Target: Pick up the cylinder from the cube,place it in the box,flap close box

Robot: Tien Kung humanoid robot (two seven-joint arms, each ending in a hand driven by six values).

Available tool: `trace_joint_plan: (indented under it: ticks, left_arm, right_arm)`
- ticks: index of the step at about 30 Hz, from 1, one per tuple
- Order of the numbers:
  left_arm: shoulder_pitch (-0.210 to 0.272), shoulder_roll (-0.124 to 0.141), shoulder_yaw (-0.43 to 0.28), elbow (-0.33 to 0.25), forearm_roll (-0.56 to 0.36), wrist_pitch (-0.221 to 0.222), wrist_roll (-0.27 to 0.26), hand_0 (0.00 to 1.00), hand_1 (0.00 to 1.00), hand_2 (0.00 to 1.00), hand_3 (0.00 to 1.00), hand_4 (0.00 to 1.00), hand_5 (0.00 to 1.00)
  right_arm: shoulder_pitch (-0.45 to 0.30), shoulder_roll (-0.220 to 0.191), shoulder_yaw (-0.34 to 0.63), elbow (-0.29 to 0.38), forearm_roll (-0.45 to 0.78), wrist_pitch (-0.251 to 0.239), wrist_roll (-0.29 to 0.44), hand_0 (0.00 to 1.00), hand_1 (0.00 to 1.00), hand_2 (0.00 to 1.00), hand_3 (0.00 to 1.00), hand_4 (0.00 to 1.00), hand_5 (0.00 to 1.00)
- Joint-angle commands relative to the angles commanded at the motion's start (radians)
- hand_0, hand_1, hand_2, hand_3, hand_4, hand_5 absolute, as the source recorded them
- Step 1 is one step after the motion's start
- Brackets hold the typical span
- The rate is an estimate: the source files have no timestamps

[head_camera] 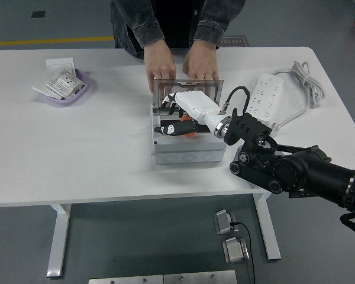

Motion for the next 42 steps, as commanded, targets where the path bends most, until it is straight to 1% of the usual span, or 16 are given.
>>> trace_joint_plan:
  ticks: [4,11,15,18,20,22,26,29,34,39,40,42]
  left_arm:
    - [0.001,-0.001,0.006,0.0,-0.006,0.0,-0.001,0.612,0.653,0.606,0.609,0.666,0.207]
    - [0.005,-0.005,-0.001,0.0,0.0,0.0,0.002,0.612,0.652,0.607,0.609,0.664,0.204]
    - [0.006,-0.005,-0.009,0.0,0.008,0.0,0.003,0.612,0.652,0.607,0.609,0.664,0.204]
    - [0.008,-0.005,-0.017,0.0,0.015,0.0,0.005,0.612,0.652,0.606,0.608,0.661,0.198]
    - [0.009,-0.005,-0.022,0.0,0.02,0.0,0.006,0.612,0.652,0.606,0.608,0.661,0.198]
    - [0.009,-0.005,-0.019,0.0,0.017,0.0,0.006,0.612,0.652,0.604,0.608,0.658,0.194]
    - [0.007,-0.004,-0.008,0.0,0.004,0.0,0.003,0.612,0.652,0.604,0.608,0.658,0.194]
    - [0.007,-0.004,-0.014,0.0,0.011,0.0,0.005,0.612,0.652,0.603,0.608,0.657,0.193]
    - [0.006,-0.003,-0.032,0.0,0.031,0.0,0.011,0.612,0.651,0.603,0.607,0.656,0.192]
    - [0.003,-0.003,-0.025,0.0,0.025,0.0,0.009,0.612,0.651,0.603,0.607,0.656,0.192]
    - [0.002,-0.003,-0.021,0.0,0.021,0.0,0.009,0.612,0.652,0.602,0.606,0.655,0.192]
    - [0.001,-0.003,-0.02,0.0,0.021,0.0,0.009,0.612,0.652,0.602,0.606,0.655,0.192]
  right_arm:
    - [-0.017,-0.028,0.048,0.055,-0.031,0.014,-0.021,0.353,0.387,0.528,0.635,0.942,0.625]
    - [-0.08,-0.121,0.192,0.211,-0.063,0.069,-0.077,0.354,0.376,0.524,0.632,0.943,0.626]
    - [-0.112,-0.166,0.276,0.303,-0.091,0.101,-0.105,0.354,0.376,0.524,0.632,0.943,0.626]
    - [-0.125,-0.189,0.342,0.372,-0.103,0.121,-0.12,0.356,0.375,0.524,0.634,0.945,0.635]
    - [-0.125,-0.197,0.38,0.409,-0.103,0.13,-0.124,0.356,0.375,0.524,0.634,0.945,0.635]
    - [-0.122,-0.2,0.407,0.424,-0.098,0.135,-0.124,0.339,0.375,0.527,0.634,0.944,0.635]
    - [-0.106,-0.196,0.428,0.403,-0.083,0.138,-0.118,0.339,0.375,0.527,0.634,0.944,0.635]
    - [-0.088,-0.186,0.424,0.366,-0.069,0.138,-0.107,0.338,0.374,0.527,0.641,0.943,0.644]
    - [-0.039,-0.156,0.391,0.274,-0.035,0.134,-0.087,0.344,0.377,0.528,0.646,0.943,0.655]
    - [0.014,-0.124,0.349,0.181,0.003,0.131,-0.073,0.344,0.377,0.528,0.646,0.943,0.655]
    - [0.027,-0.116,0.339,0.158,0.014,0.13,-0.07,0.401,0.397,0.528,0.654,0.959,0.706]
    - [0.042,-0.105,0.324,0.124,0.031,0.129,-0.065,0.401,0.397,0.528,0.654,0.959,0.706]
